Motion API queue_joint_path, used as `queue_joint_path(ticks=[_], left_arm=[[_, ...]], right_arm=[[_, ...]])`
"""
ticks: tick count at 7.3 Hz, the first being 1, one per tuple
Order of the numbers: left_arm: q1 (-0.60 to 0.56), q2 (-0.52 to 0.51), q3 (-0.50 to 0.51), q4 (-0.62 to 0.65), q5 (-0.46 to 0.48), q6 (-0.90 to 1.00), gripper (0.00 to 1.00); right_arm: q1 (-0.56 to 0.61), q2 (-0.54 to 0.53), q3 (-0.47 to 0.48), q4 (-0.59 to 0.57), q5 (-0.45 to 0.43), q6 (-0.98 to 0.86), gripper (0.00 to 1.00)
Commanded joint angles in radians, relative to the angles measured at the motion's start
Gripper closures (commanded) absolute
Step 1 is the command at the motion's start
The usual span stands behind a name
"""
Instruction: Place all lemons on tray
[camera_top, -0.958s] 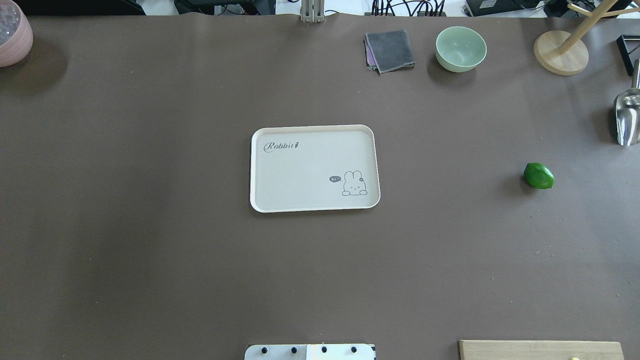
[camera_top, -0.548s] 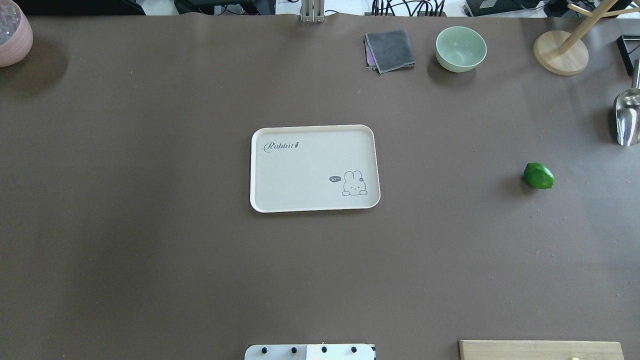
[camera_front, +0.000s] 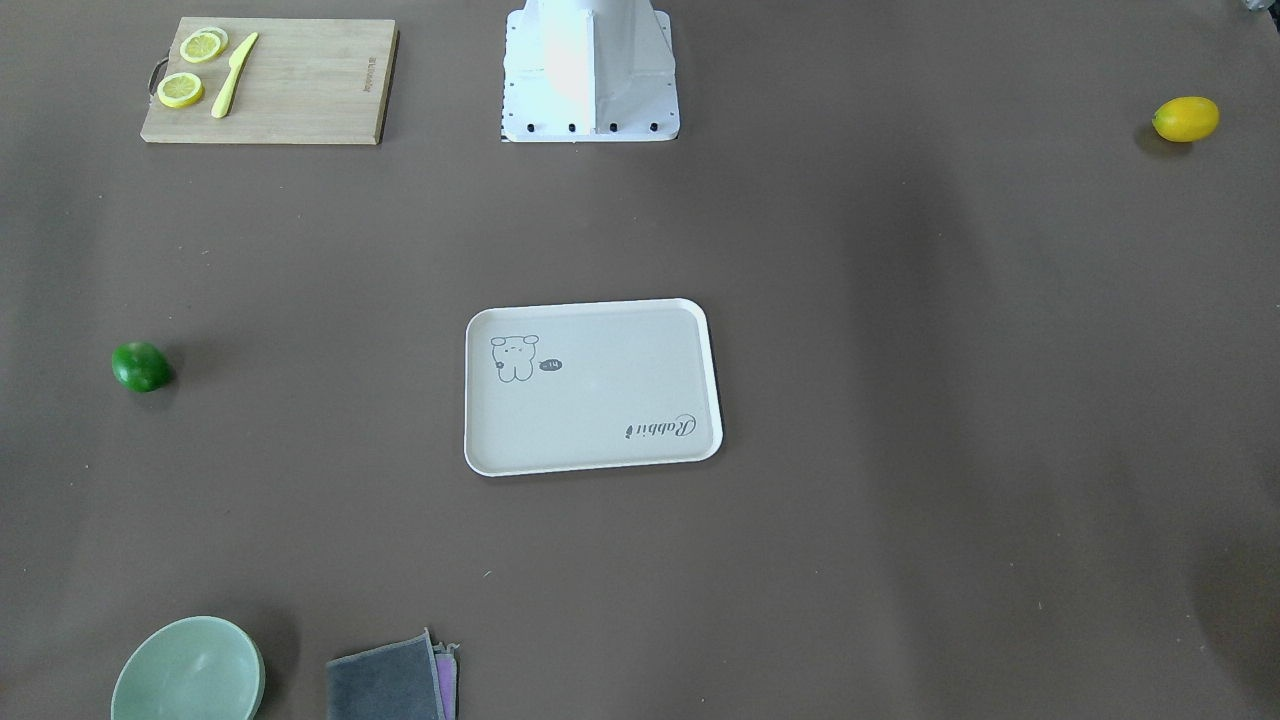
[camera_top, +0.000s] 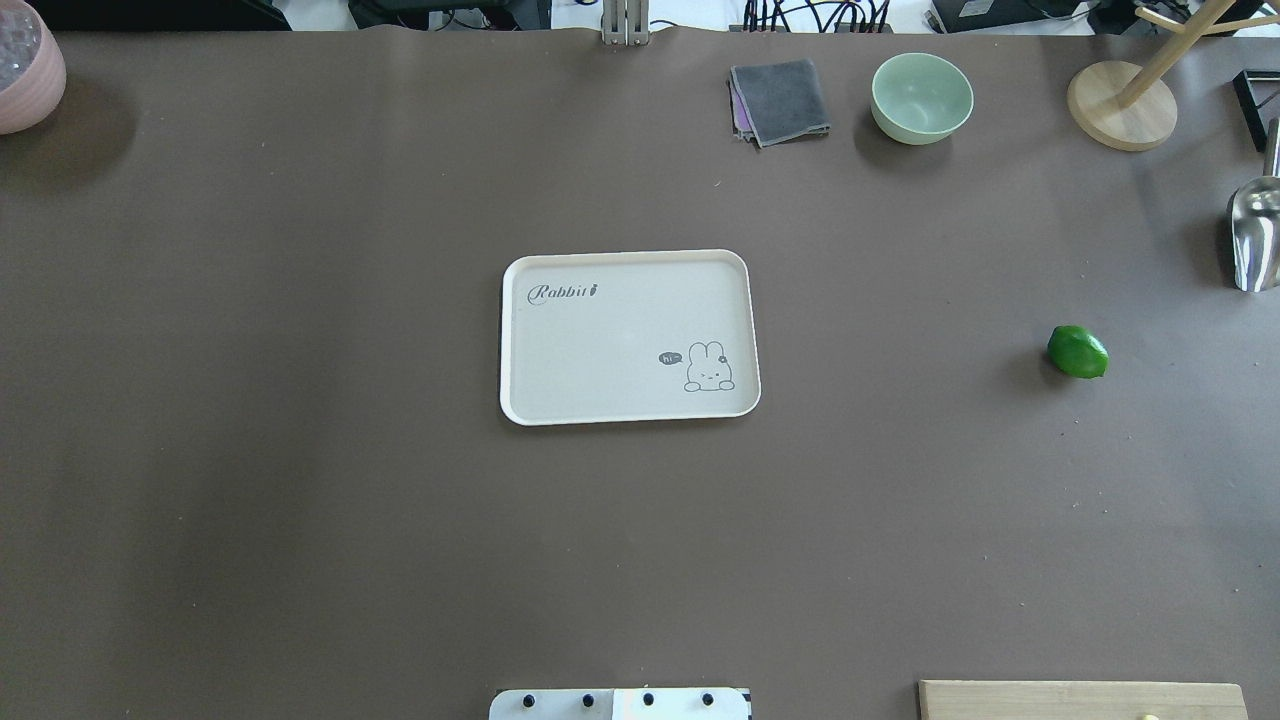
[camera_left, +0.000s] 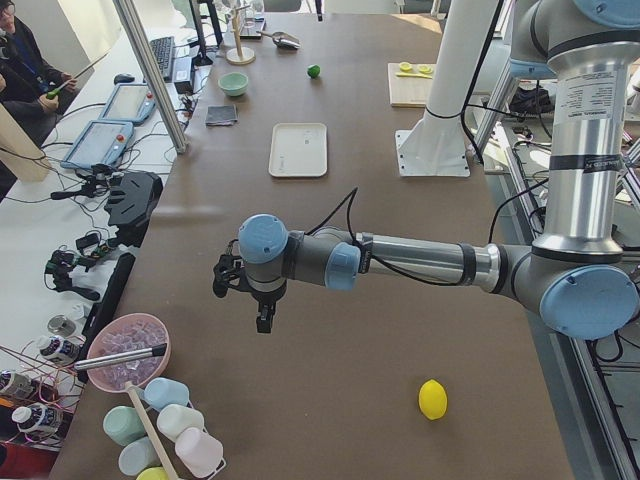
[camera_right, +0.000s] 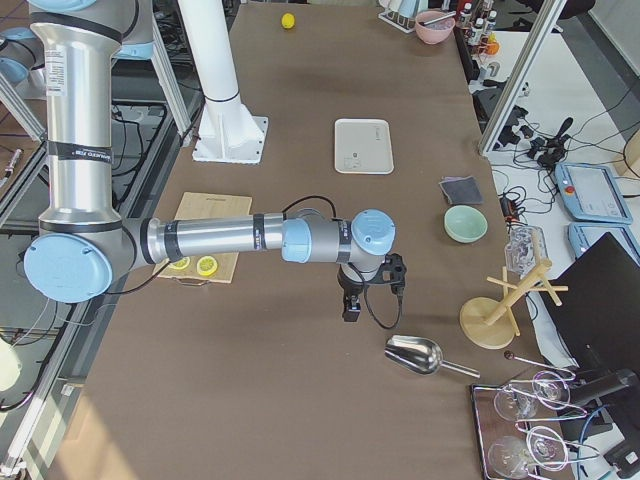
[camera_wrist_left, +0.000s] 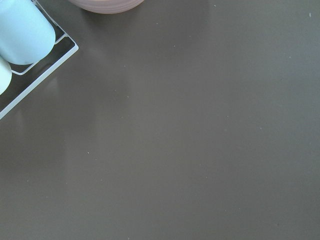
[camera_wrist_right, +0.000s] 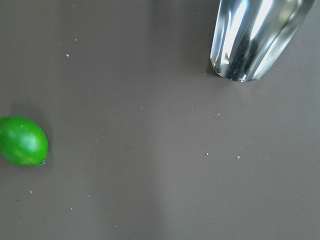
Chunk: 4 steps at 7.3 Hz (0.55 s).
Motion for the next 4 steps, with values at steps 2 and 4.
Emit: queue_joint_path(ticks=[2, 4], left_arm=[[0.0, 0.08, -0.027, -0.018, -0.023, 0.001, 0.02], [0.003, 0.092, 0.016, -0.027, -0.026, 0.0, 0.02]], right_arm=[[-0.054, 0.01, 0.009, 0.002, 0.042, 0.007, 0.0], [-0.059, 0.039, -0.041, 0.011, 0.024, 0.006, 0.0]])
